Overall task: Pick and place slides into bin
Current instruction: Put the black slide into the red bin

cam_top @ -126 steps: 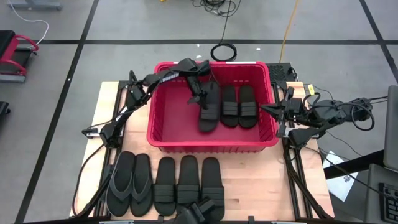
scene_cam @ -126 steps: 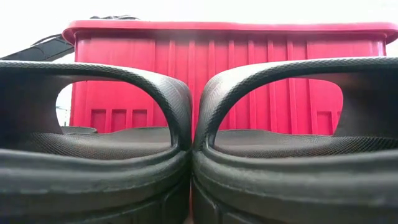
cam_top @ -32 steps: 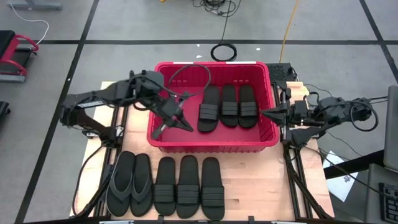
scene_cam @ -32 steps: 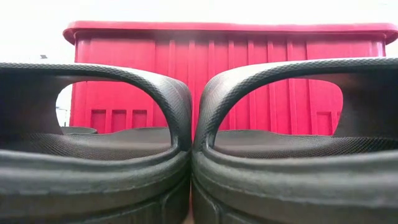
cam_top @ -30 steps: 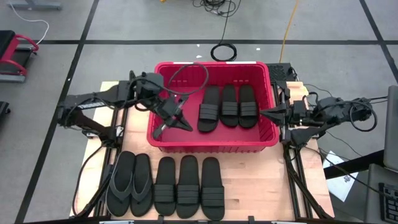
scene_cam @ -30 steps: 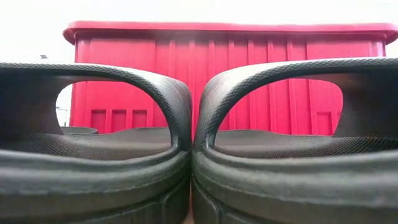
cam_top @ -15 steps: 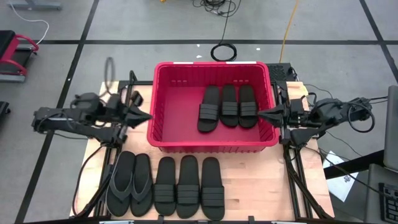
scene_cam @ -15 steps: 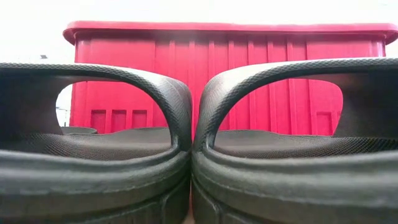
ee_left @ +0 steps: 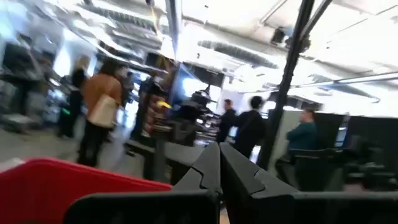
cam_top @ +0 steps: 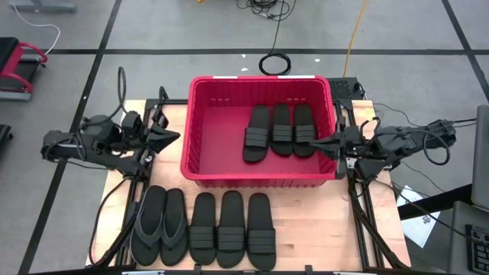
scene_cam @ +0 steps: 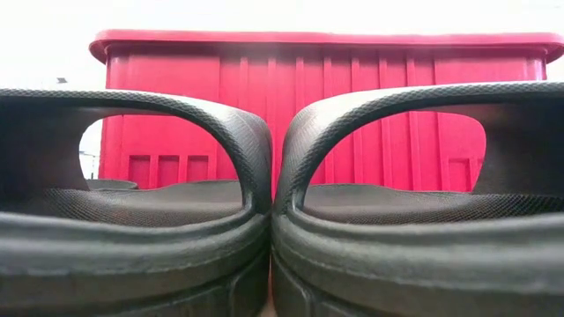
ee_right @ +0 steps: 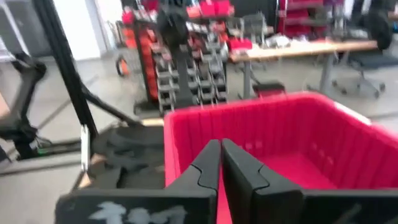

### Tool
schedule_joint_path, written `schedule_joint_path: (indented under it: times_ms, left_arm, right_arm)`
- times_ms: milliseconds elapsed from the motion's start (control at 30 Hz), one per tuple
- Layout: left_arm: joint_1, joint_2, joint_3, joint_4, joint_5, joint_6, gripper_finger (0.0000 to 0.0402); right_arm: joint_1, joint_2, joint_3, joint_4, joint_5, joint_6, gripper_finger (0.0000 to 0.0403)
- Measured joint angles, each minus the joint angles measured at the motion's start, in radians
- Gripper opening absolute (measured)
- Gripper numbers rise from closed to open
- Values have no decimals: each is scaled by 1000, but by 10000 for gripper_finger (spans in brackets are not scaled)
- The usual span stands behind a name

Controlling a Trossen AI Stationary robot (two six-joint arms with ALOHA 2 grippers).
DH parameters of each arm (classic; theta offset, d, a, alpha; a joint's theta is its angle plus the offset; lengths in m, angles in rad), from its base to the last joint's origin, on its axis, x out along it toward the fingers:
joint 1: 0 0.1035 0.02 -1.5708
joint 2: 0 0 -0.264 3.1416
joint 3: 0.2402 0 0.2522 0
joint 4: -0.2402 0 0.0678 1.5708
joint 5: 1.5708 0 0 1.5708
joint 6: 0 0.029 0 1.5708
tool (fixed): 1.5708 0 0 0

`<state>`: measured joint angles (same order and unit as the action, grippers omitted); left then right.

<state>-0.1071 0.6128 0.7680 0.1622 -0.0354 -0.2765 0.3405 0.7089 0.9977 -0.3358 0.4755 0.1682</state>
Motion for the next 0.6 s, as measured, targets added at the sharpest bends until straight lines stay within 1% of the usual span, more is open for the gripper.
schedule_joint_path:
  times_ms: [133,200,267,333,400,467,533,600]
  left_arm:
    - [-1,30,0,-4,88,-151,11]
    - [0,37,-1,-11,88,-191,9]
    - [0,45,-1,-9,86,-197,4]
    - [0,54,0,-8,71,-197,1]
    - [0,64,0,-10,61,-204,4]
    - [0,70,0,-13,60,-205,8]
    - [0,70,-1,-16,60,-205,12]
    - [0,67,0,-3,59,-202,11]
  right_arm:
    - [0,13,0,-19,-43,-13,24]
    - [2,35,9,-35,-59,-25,35]
    - [1,66,24,-59,-69,-20,48]
    - [-2,107,55,-67,-115,-21,63]
    - [-3,160,112,-88,-155,-22,80]
    - [-3,213,199,-147,-195,-17,98]
    - [-3,270,298,-223,-221,2,116]
    - [-3,329,395,-319,-276,29,133]
